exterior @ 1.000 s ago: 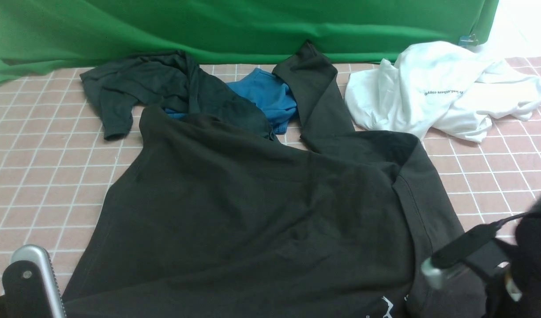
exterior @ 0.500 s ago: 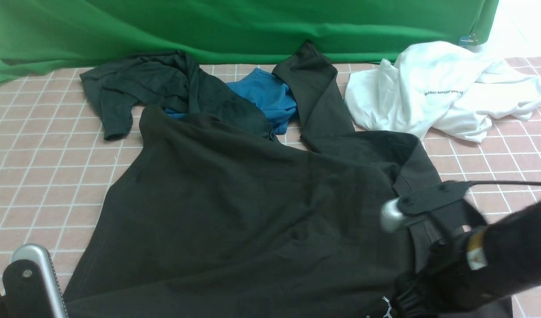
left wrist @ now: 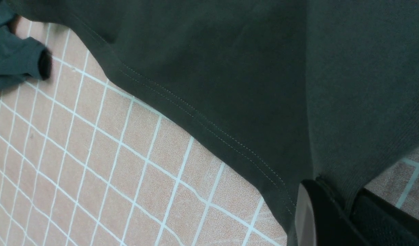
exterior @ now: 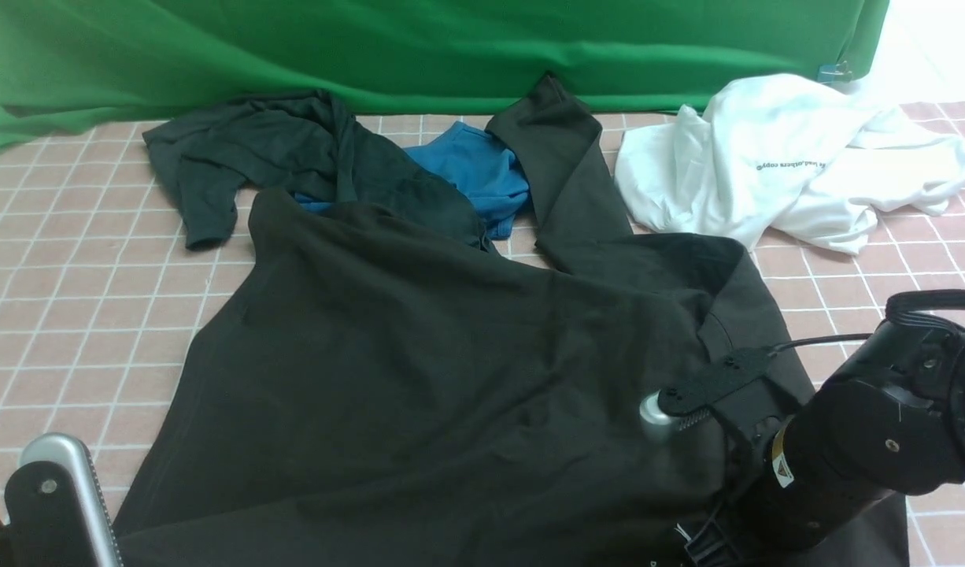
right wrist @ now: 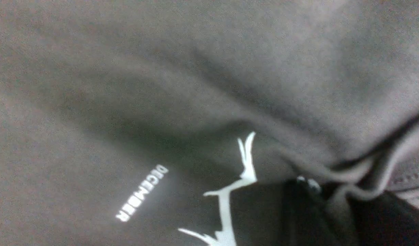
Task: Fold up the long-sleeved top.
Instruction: Spread the long sleeves with your arms and place them on the tabletop
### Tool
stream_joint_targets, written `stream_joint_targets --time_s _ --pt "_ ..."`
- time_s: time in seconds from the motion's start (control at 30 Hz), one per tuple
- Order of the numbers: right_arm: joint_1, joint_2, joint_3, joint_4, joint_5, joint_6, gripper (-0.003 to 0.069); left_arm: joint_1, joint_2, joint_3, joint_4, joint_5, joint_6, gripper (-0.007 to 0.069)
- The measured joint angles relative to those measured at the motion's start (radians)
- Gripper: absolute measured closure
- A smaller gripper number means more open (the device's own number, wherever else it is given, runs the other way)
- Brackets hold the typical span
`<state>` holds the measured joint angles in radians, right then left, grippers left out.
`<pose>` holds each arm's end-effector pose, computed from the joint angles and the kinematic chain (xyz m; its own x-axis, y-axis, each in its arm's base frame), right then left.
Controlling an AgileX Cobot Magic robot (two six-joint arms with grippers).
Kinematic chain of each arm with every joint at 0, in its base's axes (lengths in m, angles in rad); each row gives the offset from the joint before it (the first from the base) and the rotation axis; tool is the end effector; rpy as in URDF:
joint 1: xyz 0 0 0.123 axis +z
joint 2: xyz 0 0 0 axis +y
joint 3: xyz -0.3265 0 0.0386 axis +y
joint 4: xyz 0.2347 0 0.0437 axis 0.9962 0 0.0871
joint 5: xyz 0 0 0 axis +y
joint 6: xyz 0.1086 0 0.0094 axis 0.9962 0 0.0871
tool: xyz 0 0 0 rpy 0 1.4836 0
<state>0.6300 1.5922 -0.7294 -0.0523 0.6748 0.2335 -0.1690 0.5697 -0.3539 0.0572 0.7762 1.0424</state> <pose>0.1996 0.1411 0.1906 -0.8994 -0.4189 -0.1247 -0.4212 0.9069 -0.0087 0.0518 -0.0044 0.2384 -0.2360 0.9358 -0.2619 0.7516 0.3466 0.5612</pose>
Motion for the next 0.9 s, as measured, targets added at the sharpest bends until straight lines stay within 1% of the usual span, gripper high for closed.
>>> stream_joint_targets --time_s 0.07,0.1,0.2,0.27,0.3,0.33,0.4,0.47,0.5,0.57,0.63,0.67,0.7,0.73,0.77,0.8,0.83,0.87,0.9 --pt "0.0 -0.027 0.008 -0.001 0.02 -0.004 0.0552 0.0 0.0 0.0 0.0 0.0 0.0 0.0589" --pt "0.0 -0.042 0.011 -0.002 0.033 -0.004 0.0565 0.0 0.0 0.0 0.0 0.0 0.0 0.0589" --pt "0.0 -0.111 0.015 -0.029 0.077 0.016 0.0572 0.0 0.0 0.0 0.0 -0.002 0.0 0.0589" --pt "-0.002 -0.168 0.016 -0.092 0.12 0.068 0.0572 0.0 0.0 0.0 0.0 -0.003 0.0 0.0589" --pt "-0.014 -0.197 0.016 -0.135 0.148 0.106 0.0572 0.0 -0.003 0.0 0.0 -0.003 0.0 0.0589" --pt "-0.028 -0.212 0.016 -0.152 0.165 0.127 0.0572 0.0 -0.004 0.0 0.0 -0.003 0.0 0.0589" --pt "-0.082 -0.239 0.016 -0.187 0.199 0.158 0.0572 0.0 -0.006 0.0 0.0 -0.003 0.0 0.0589" --pt "-0.146 -0.248 0.016 -0.195 0.227 0.166 0.0572 0.0 -0.006 0.0 0.0 -0.002 0.0 0.0589" --pt "-0.146 -0.248 0.016 -0.196 0.227 0.166 0.0572 0.0 -0.006 0.0 0.0 -0.002 0.0 0.0589" --pt "-0.233 -0.25 0.026 -0.201 0.239 0.168 0.0572 0.0 -0.006 0.0 0.0 0.001 0.0 0.0589" --pt "-0.27 -0.25 0.035 -0.201 0.238 0.168 0.057 0.0 -0.006 0.0 0.0 0.005 0.0 0.0589" --pt "-0.316 -0.25 0.052 -0.201 0.236 0.168 0.0559 0.0 -0.006 0.0 0.0 0.011 0.0 0.0589" --pt "-0.322 -0.25 0.052 -0.202 0.236 0.168 0.0557 0.0 -0.006 0.0 0.0 0.012 0.0 0.0589" --pt "-0.367 -0.25 0.069 -0.202 0.236 0.168 0.0531 0.0 -0.006 0.0 0.0 0.021 0.0 0.0589" --pt "-0.389 -0.25 0.078 -0.202 0.237 0.168 0.0511 0.0 -0.006 0.0 0.0 0.029 0.0 0.0589" --pt "-0.413 -0.25 0.086 -0.202 0.24 0.168 0.048 0.0 -0.006 0.0 0.0 0.034 0.0 0.0589" --pt "-0.443 -0.25 0.092 -0.202 0.247 0.163 0.0433 0.0 -0.006 0.0 0.0 0.043 0.0 0.0589" --pt "-0.447 -0.25 0.094 -0.203 0.248 0.162 0.0417 0.0 -0.006 0.0 0.0 0.044 0.0 0.0589" --pt "-0.461 -0.25 0.095 -0.204 0.255 0.159 0.0384 0.0 -0.006 0.0 0.0 0.047 0.0 0.0589"
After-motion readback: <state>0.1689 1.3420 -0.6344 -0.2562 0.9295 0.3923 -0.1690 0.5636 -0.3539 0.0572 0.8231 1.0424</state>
